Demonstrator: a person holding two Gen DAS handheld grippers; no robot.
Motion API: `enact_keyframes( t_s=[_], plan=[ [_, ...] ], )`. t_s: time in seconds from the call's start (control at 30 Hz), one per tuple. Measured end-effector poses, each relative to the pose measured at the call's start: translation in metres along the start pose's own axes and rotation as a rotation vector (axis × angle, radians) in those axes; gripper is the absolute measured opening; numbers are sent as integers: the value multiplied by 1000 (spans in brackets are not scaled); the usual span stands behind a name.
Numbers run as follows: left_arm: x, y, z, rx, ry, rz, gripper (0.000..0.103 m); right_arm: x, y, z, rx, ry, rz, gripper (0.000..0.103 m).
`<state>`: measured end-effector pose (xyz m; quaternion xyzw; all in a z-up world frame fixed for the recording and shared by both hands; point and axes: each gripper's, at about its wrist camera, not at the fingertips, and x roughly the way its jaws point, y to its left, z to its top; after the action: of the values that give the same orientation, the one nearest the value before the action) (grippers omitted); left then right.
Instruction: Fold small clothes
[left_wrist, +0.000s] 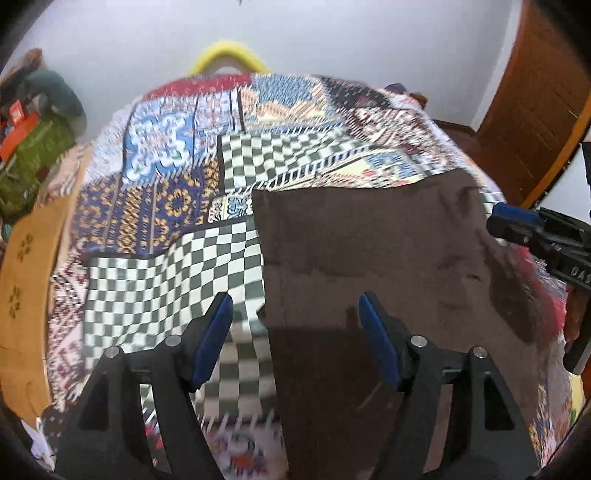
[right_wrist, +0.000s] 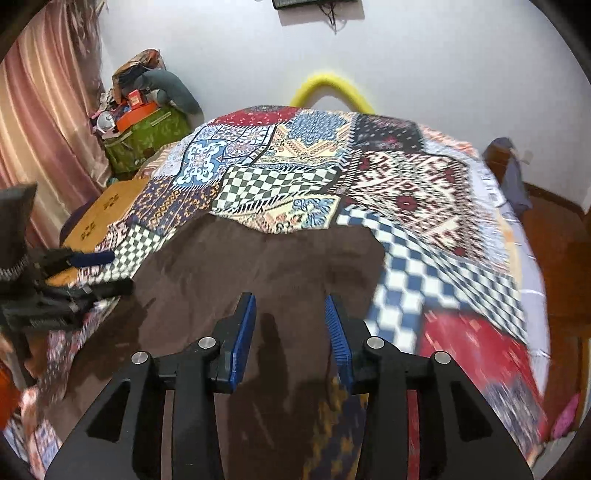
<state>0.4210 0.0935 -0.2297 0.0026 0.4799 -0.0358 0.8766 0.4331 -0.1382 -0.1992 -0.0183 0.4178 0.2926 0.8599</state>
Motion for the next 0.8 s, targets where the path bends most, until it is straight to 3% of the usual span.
enact_keyframes(
  t_s=[0.07, 0.17, 0.33, 0.43, 0.53, 0.6, 0.8],
  plan=[
    [17, 5, 0, -4, 20, 18, 70, 16, -5, 4, 9, 26, 22, 35],
    [26, 20, -2, -33, 3, 2, 74, 28, -13, 5, -12, 37, -23, 35],
    [19, 46, -1, -88, -15, 41, 73, 13, -26, 9, -6, 0, -69, 35],
    [7, 55, -2, -111, -17, 81, 73, -2, -18, 8, -48, -32, -183, 35],
    [-15, 55, -8, -102, -28, 94, 73, -20, -15, 2, -53, -27, -162, 39],
    [-32, 53, -16, -89, -33, 94, 73, -39, -12, -7, -49, -31, -136, 46],
    [-80, 31, -53, -4, -43, 121, 73, -89, 9, -50, -53, -38, -80, 50]
  ],
)
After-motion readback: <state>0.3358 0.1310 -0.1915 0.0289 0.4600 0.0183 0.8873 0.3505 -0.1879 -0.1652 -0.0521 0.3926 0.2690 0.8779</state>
